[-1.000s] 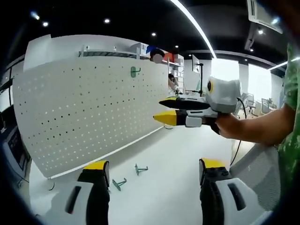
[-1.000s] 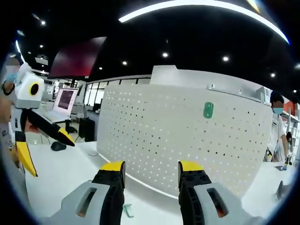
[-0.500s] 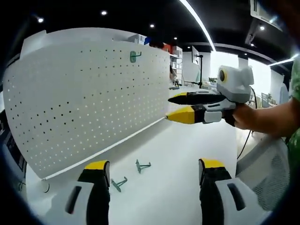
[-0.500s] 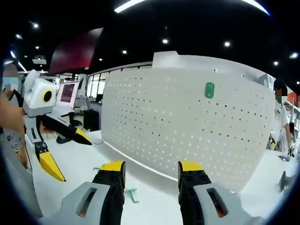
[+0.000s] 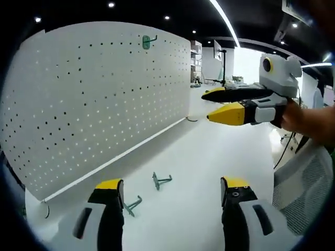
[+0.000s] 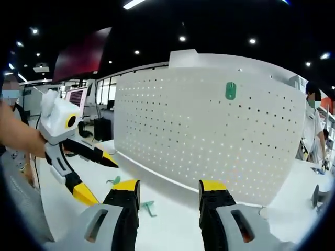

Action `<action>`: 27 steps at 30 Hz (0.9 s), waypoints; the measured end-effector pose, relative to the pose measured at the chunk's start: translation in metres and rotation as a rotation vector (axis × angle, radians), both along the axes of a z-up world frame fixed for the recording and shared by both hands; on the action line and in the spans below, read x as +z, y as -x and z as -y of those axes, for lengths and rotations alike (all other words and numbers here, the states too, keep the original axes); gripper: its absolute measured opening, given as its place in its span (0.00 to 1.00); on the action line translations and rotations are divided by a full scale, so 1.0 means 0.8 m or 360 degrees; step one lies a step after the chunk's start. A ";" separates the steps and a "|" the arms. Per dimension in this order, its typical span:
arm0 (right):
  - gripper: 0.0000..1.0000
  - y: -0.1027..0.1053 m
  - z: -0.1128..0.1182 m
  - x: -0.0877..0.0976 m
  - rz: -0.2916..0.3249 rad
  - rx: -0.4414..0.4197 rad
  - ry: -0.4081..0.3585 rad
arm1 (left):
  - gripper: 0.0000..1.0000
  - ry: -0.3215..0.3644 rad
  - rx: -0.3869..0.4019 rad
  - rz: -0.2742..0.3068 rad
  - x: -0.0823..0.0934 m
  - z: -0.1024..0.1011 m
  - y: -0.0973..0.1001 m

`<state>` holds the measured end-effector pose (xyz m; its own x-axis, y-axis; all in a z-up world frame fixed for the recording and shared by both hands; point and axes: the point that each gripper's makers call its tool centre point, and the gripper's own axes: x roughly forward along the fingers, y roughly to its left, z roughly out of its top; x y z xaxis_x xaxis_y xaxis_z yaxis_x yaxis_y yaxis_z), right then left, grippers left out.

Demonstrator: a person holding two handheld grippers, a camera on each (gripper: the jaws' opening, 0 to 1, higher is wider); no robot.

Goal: Insert the hook assembly into the mounting plate slot until the hook locks in place.

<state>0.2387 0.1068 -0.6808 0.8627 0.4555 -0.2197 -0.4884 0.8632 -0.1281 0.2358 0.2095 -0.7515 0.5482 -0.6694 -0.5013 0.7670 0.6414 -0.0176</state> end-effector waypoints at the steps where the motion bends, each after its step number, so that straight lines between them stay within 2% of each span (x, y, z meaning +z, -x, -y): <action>1: 0.46 0.000 0.000 0.000 -0.0001 0.0002 -0.0001 | 0.78 -0.0014 0.0001 -0.0011 -0.005 0.001 -0.002; 5: 0.46 0.004 0.005 -0.006 -0.0051 0.0000 -0.0004 | 0.76 -0.0047 0.0001 -0.0039 -0.019 0.003 -0.008; 8: 0.48 0.006 0.006 -0.009 -0.0086 0.0000 -0.0013 | 0.75 -0.0064 0.0014 -0.0026 -0.023 0.005 -0.014; 11: 0.48 0.008 0.008 -0.011 -0.0096 0.0001 -0.0003 | 0.73 -0.0070 0.0010 -0.0049 -0.030 0.008 -0.019; 17: 0.48 0.009 0.014 -0.011 -0.0105 -0.0015 0.0000 | 0.65 -0.0092 0.0012 -0.0036 -0.039 0.014 -0.029; 22: 0.48 0.009 0.016 -0.012 -0.0120 -0.0018 -0.0003 | 0.59 -0.0145 0.0001 -0.0048 -0.053 0.018 -0.034; 27: 0.48 0.011 0.017 -0.017 -0.0145 -0.0008 0.0000 | 0.57 -0.0173 -0.0012 -0.0057 -0.064 0.023 -0.038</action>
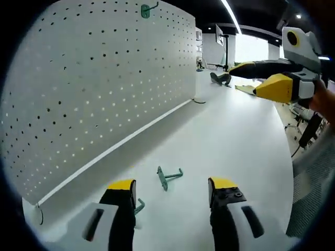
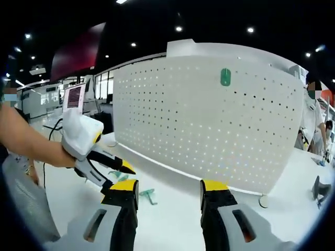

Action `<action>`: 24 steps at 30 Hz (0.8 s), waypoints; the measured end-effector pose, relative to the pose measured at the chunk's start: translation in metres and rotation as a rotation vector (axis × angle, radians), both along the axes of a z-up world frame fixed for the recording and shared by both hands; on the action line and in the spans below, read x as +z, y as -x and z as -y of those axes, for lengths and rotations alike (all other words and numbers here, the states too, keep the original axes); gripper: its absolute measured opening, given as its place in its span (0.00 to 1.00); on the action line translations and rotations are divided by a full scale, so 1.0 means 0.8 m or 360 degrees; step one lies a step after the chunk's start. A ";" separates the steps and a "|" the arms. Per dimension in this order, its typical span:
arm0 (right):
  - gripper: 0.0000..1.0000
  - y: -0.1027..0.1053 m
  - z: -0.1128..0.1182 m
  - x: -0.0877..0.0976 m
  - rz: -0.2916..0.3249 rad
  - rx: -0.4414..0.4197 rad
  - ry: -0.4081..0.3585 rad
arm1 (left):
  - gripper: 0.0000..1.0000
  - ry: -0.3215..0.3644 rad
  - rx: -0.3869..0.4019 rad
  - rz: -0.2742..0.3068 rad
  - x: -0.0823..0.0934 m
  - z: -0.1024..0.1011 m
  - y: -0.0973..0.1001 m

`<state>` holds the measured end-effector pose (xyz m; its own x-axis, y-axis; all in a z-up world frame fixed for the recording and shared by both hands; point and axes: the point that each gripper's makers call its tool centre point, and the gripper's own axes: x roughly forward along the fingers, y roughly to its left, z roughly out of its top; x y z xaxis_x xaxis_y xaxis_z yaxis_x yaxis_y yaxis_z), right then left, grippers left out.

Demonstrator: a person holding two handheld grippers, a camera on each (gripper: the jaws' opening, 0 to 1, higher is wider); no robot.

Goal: Insert the hook assembly into the mounting plate slot until the hook locks in place.

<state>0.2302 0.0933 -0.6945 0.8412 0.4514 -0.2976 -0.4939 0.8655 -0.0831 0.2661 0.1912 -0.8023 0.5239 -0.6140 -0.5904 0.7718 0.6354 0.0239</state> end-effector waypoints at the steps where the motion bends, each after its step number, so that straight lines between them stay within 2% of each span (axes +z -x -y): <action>1: 0.48 0.000 0.000 -0.001 -0.0004 0.0002 -0.0001 | 0.55 -0.0004 -0.0006 0.0001 -0.001 0.001 -0.001; 13: 0.48 0.002 0.004 -0.011 -0.0054 0.0025 -0.0001 | 0.46 -0.0039 -0.0014 -0.0032 -0.016 0.004 -0.015; 24: 0.48 0.002 0.003 -0.023 -0.0111 0.0104 -0.0009 | 0.43 -0.0079 -0.0034 -0.0057 -0.028 0.009 -0.021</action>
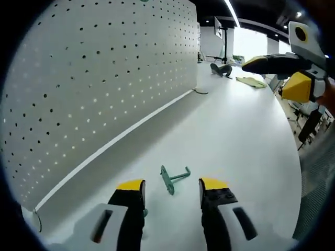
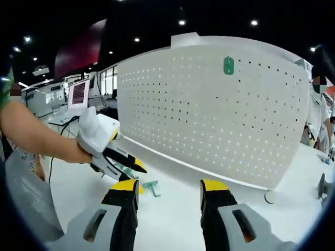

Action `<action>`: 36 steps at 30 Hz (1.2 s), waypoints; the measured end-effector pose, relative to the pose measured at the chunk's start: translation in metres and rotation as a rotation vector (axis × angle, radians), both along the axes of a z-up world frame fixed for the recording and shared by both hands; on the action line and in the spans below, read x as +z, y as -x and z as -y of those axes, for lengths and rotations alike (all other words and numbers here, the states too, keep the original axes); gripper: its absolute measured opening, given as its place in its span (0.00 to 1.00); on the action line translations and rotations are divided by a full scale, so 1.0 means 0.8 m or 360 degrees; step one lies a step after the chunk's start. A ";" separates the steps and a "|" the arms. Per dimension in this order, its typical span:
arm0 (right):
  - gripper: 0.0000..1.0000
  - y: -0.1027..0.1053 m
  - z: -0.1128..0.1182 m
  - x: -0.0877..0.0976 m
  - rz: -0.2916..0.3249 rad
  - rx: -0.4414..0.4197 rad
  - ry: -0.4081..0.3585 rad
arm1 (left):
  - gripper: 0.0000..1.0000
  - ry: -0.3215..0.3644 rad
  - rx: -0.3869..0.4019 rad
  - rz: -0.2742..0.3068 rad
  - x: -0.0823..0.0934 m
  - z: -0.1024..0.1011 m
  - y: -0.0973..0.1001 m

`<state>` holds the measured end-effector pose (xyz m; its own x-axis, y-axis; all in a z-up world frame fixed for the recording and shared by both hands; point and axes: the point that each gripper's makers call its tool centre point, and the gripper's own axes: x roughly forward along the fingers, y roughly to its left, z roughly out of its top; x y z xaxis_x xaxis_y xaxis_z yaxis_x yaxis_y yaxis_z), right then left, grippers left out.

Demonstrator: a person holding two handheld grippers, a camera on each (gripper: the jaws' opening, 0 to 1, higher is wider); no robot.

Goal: Insert the hook assembly into the mounting plate slot until the hook locks in place.

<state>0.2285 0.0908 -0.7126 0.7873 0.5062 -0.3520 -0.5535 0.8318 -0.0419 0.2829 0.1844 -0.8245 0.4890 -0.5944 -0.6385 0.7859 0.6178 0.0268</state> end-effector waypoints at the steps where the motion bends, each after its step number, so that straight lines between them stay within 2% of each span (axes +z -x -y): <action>1: 0.48 0.001 -0.001 -0.001 -0.0008 0.0024 -0.0008 | 0.42 -0.0007 -0.0005 -0.0003 -0.002 0.000 0.000; 15: 0.48 0.014 -0.012 -0.012 -0.0072 0.0261 -0.0034 | 0.37 -0.0046 -0.0015 -0.0004 -0.009 -0.002 -0.004; 19: 0.48 0.016 -0.013 -0.018 -0.0088 0.0292 -0.0031 | 0.36 -0.0050 -0.0017 0.0002 -0.009 -0.001 -0.007; 36: 0.48 0.014 -0.005 -0.020 -0.0097 0.0290 -0.0065 | 0.15 -0.0107 -0.0033 0.0020 -0.013 -0.003 -0.010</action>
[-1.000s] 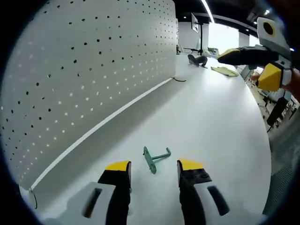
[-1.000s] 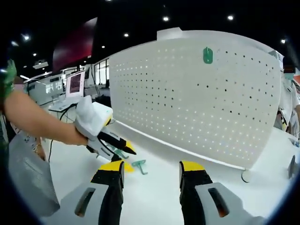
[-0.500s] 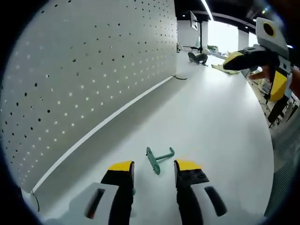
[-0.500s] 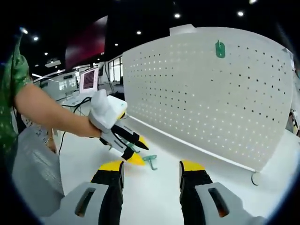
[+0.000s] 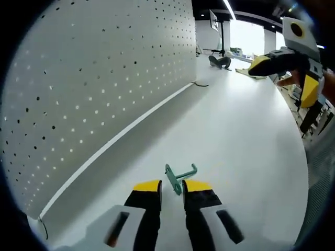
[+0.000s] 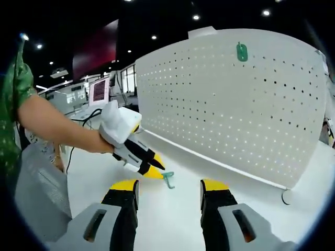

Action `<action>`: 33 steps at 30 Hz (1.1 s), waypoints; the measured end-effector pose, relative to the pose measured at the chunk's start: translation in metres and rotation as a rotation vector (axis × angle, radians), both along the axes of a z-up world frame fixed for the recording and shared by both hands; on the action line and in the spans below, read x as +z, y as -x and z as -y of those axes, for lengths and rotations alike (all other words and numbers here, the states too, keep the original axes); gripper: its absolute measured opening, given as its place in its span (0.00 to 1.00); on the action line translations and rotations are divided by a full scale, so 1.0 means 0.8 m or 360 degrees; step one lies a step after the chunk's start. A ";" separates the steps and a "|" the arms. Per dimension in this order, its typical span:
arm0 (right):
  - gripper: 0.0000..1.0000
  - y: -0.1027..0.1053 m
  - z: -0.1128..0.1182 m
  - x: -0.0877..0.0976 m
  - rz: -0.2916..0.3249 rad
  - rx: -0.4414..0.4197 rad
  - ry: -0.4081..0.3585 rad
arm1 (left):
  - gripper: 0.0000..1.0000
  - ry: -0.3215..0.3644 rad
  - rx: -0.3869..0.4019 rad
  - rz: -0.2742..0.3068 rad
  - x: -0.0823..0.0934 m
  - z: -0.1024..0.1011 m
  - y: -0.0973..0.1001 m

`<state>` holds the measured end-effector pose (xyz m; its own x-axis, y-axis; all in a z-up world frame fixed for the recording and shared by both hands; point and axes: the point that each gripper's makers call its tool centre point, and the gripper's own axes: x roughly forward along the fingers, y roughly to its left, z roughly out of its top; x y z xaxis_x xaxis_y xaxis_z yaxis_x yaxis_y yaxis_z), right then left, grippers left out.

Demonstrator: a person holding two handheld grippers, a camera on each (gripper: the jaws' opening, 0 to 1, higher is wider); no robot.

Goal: Insert the hook assembly into the mounting plate slot until the hook locks in place.

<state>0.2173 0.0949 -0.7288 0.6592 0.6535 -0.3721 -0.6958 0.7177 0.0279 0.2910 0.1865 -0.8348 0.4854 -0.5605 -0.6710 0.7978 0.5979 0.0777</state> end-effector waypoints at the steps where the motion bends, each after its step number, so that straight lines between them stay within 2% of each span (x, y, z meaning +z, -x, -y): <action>1: 0.48 0.000 0.000 0.000 0.0001 0.0000 0.0000 | 0.15 0.0007 -0.0002 -0.0004 -0.001 0.000 0.000; 10: 0.48 0.000 0.000 -0.001 0.0000 -0.0004 -0.0004 | 0.07 0.0000 0.0000 -0.0020 -0.005 -0.001 0.004; 33: 0.48 -0.003 -0.004 0.001 0.0008 -0.0008 -0.0010 | 0.02 0.0026 0.0065 -0.0010 -0.001 -0.008 -0.001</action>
<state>0.2195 0.0981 -0.7278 0.6643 0.6524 -0.3648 -0.6922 0.7211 0.0290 0.2921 0.1932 -0.8360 0.5038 -0.5514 -0.6649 0.7733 0.6310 0.0627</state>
